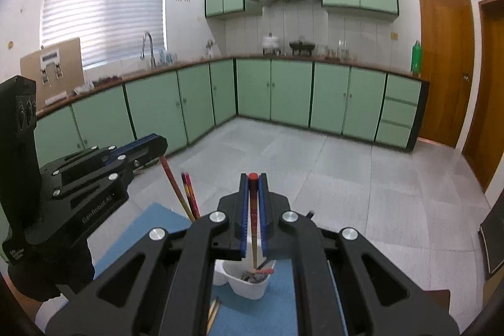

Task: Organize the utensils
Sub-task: 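Lower the chopsticks into the holder and open both tools, then move both open tools back to the two plain wooden chopsticks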

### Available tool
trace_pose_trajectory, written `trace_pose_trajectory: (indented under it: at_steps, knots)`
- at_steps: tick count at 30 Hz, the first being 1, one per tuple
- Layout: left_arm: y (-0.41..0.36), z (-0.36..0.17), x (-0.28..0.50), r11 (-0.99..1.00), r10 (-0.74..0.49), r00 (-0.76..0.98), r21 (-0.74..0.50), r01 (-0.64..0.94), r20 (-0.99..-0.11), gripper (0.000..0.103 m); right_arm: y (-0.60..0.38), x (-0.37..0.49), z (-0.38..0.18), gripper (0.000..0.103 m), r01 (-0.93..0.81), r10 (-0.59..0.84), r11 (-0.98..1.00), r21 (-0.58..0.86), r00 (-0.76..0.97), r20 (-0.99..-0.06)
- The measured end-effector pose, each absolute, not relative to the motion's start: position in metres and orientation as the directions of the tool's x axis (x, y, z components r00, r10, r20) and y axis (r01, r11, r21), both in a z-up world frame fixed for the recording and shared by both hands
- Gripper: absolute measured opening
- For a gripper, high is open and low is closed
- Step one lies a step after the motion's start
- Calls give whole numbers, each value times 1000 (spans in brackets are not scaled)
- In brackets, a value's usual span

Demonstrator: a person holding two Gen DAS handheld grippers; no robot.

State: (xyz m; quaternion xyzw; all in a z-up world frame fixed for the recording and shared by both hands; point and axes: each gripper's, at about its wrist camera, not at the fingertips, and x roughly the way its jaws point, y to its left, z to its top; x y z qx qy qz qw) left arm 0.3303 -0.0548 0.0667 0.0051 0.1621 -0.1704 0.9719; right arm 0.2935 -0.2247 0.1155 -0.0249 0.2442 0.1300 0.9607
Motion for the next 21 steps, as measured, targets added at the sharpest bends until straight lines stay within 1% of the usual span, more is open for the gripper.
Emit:
trace_pose_trajectory:
  at_steps: [3, 5, 9, 11, 12, 13, 16, 17, 19, 20, 21]
  knots:
    - [-52, 44, 341, 944, -327, 870, -81, 321, -368, 7, -223, 303, 96, 6, -268, 245, 963, 34, 816, -524]
    - [-47, 36, 342, 945, -326, 863, -95, 314, -387, 12, -224, 303, 87, 7, -265, 251, 963, 51, 810, -530]
    - [-39, 29, 336, 948, -317, 858, -93, 306, -404, 23, -227, 296, 77, 18, -248, 238, 967, 53, 817, -525]
    - [-38, 29, 329, 948, -314, 860, -88, 305, -402, 28, -231, 290, 76, 19, -237, 232, 970, 57, 824, -517]
    - [-37, 28, 322, 951, -306, 862, -79, 300, -405, 34, -233, 286, 76, 25, -231, 226, 971, 56, 829, -511]
    - [-36, 27, 316, 952, -300, 862, -75, 296, -408, 40, -236, 280, 75, 33, -222, 218, 974, 54, 836, -504]
    - [-34, 22, 298, 953, -298, 857, -75, 294, -421, 52, -243, 262, 69, 46, -199, 190, 979, 34, 851, -490]
    - [-33, 20, 292, 951, -302, 853, -76, 299, -425, 54, -244, 254, 66, 49, -194, 181, 981, 26, 853, -490]
    - [-33, 11, 274, 953, -293, 849, -68, 294, -440, 59, -247, 238, 58, 64, -186, 172, 982, 21, 856, -487]
    - [-33, 7, 267, 954, -289, 847, -65, 292, -447, 61, -247, 228, 53, 66, -181, 167, 983, 18, 858, -485]
    - [-32, 1, 259, 955, -287, 843, -65, 290, -455, 64, -248, 219, 47, 72, -177, 161, 984, 13, 859, -487]
